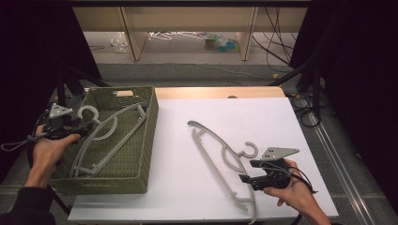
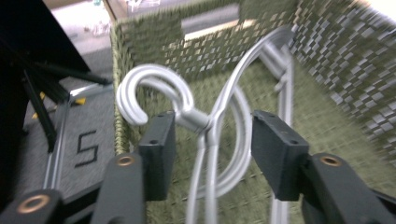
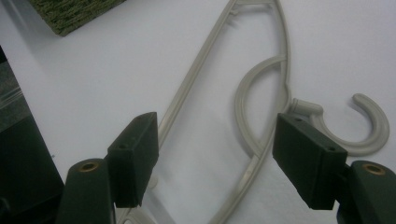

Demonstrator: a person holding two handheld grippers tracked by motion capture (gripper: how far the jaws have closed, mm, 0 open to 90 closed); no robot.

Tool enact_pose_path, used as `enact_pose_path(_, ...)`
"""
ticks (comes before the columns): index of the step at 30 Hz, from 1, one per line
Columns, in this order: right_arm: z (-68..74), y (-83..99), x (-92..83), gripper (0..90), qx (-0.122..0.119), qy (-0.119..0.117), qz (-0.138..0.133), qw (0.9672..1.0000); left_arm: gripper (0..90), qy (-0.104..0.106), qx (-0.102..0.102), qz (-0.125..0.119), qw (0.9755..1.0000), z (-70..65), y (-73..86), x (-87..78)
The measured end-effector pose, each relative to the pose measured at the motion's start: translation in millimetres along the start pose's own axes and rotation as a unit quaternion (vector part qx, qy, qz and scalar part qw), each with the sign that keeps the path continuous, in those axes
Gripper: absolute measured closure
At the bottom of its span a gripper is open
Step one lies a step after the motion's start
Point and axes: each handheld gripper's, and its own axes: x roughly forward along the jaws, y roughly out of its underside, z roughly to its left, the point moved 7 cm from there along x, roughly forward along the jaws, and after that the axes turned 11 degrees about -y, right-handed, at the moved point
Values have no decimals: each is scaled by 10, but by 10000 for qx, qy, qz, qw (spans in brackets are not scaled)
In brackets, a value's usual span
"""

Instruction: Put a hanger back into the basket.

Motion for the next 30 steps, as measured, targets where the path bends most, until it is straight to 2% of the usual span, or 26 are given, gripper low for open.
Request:
enact_pose_path(1, 0, 3, -1, 321, 25, 4, 4, 10000, 455, 157, -320, -139, 9993, -25, -17, -91)
enact_pose_path(2, -4, 6, -1, 319, 63, 9, -2, 10000, 428, 392, -644, -303, 9967, -59, -35, -191)
enact_pose_path(3, -29, 9, 9, 317, -8, 37, -24, 10000, 422, 472, -757, -415, 9952, -79, -41, -252)
enact_pose_path(4, -30, 16, 7, 315, 63, 38, -5, 10000, 417, 507, -776, -517, 9944, -107, -40, -333)
enact_pose_path(7, -69, 38, 22, 313, 60, 73, 2, 10000, 386, 582, -684, -755, 9931, -245, -9, -528)
enact_pose_path(8, -70, 48, 23, 312, 133, 99, 18, 9999, 372, 598, -659, -815, 9927, -306, 8, -581)
enact_pose_path(10, -91, 49, 27, 311, 90, 139, -12, 9999, 377, 790, -543, -926, 9911, -488, 63, -698)
enact_pose_path(12, -104, 48, 29, 308, 60, 184, -28, 9998, 369, 1030, -570, -999, 9880, -618, 92, -778)
enact_pose_path(13, -99, 52, 25, 306, 122, 195, -10, 9997, 362, 1178, -586, -1068, 9855, -702, 106, -830)
enact_pose_path(14, -109, 53, 32, 305, 108, 230, -20, 9997, 346, 1356, -654, -1176, 9816, -820, 118, -885)
enact_pose_path(16, -113, 60, 48, 300, 111, 209, -32, 9997, 322, 1504, -807, -1247, 9774, -999, 145, -937)
enact_pose_path(17, -115, 66, 53, 298, 133, 247, -24, 9996, 310, 1645, -709, -1255, 9758, -1147, 176, -964)
enact_pose_path(19, -124, 74, 68, 291, 139, 264, -20, 9996, 285, 1806, -506, -1282, 9739, -1301, 206, -990)
enact_pose_path(22, -133, 71, 76, 287, 170, 292, -83, 9994, 252, 2120, -389, -1306, 9677, -1575, 246, -1048)
enact_pose_path(24, -135, 73, 83, 280, 186, 313, -123, 9993, 246, 2135, -277, -1368, 9669, -1661, 254, -1069)
enact_pose_path(26, -132, 87, 93, 278, 181, 282, -131, 9994, 229, 2088, -174, -1420, 9674, -1753, 271, -1075)
enact_pose_path(27, -132, 96, 97, 275, 196, 272, -121, 9994, 217, 2186, -167, -1421, 9653, -1816, 285, -1084)
enact_pose_path(28, -154, 103, 103, 266, 106, 294, -132, 9994, 203, 2204, -178, -1432, 9647, -1848, 295, -1087)
enact_pose_path(30, -148, 109, 99, 250, 153, 299, -102, 9994, 184, 2195, -130, -1442, 9648, -1900, 324, -1088)
